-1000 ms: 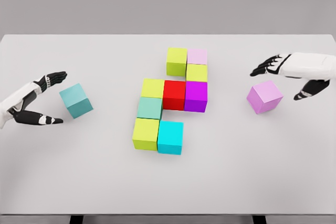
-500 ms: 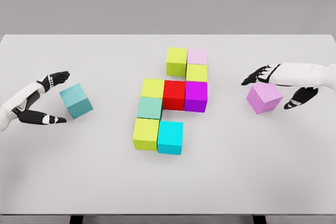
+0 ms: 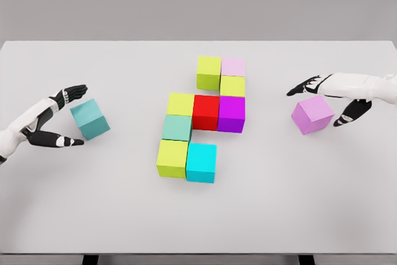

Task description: Assemble the squares on the desktop into the number 2

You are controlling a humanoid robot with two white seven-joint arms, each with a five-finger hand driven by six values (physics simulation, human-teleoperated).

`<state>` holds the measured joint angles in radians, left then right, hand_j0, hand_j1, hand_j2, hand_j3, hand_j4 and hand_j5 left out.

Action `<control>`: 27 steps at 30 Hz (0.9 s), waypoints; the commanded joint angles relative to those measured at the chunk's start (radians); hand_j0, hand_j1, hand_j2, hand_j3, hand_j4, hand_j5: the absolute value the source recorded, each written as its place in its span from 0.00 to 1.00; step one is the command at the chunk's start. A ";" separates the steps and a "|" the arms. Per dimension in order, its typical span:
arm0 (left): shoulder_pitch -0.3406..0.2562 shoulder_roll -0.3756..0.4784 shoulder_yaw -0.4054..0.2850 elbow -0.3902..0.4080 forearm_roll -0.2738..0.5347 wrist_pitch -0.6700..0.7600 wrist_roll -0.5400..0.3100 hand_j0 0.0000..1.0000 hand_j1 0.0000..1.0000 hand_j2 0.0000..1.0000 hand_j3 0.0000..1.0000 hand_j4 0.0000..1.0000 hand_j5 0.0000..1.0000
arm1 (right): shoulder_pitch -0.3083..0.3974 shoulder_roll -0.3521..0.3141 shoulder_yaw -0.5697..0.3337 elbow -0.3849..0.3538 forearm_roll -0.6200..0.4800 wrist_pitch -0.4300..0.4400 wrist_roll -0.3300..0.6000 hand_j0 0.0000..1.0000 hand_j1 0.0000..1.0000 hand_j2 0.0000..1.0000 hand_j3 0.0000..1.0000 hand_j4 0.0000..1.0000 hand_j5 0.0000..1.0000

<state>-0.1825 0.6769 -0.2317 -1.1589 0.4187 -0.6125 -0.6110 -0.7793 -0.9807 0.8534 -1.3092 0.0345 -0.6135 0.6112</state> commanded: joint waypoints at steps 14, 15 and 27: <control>-0.008 -0.022 0.000 0.008 0.005 0.002 0.000 1.00 1.00 1.00 1.00 1.00 1.00 | 0.000 0.042 0.015 0.013 0.002 0.003 0.000 1.00 1.00 1.00 1.00 1.00 1.00; -0.008 -0.023 0.000 0.008 0.005 0.002 0.000 1.00 1.00 1.00 1.00 1.00 1.00 | 0.000 0.045 0.015 0.024 0.007 0.003 0.000 1.00 1.00 1.00 1.00 1.00 1.00; -0.009 -0.036 0.002 0.010 -0.008 0.002 0.000 1.00 1.00 1.00 1.00 1.00 1.00 | -0.003 0.066 0.015 0.073 0.034 0.003 0.000 1.00 1.00 1.00 1.00 1.00 1.00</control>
<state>-0.1917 0.6409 -0.2309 -1.1482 0.4036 -0.6124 -0.6110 -0.7823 -0.9165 0.8692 -1.2428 0.0709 -0.6134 0.6112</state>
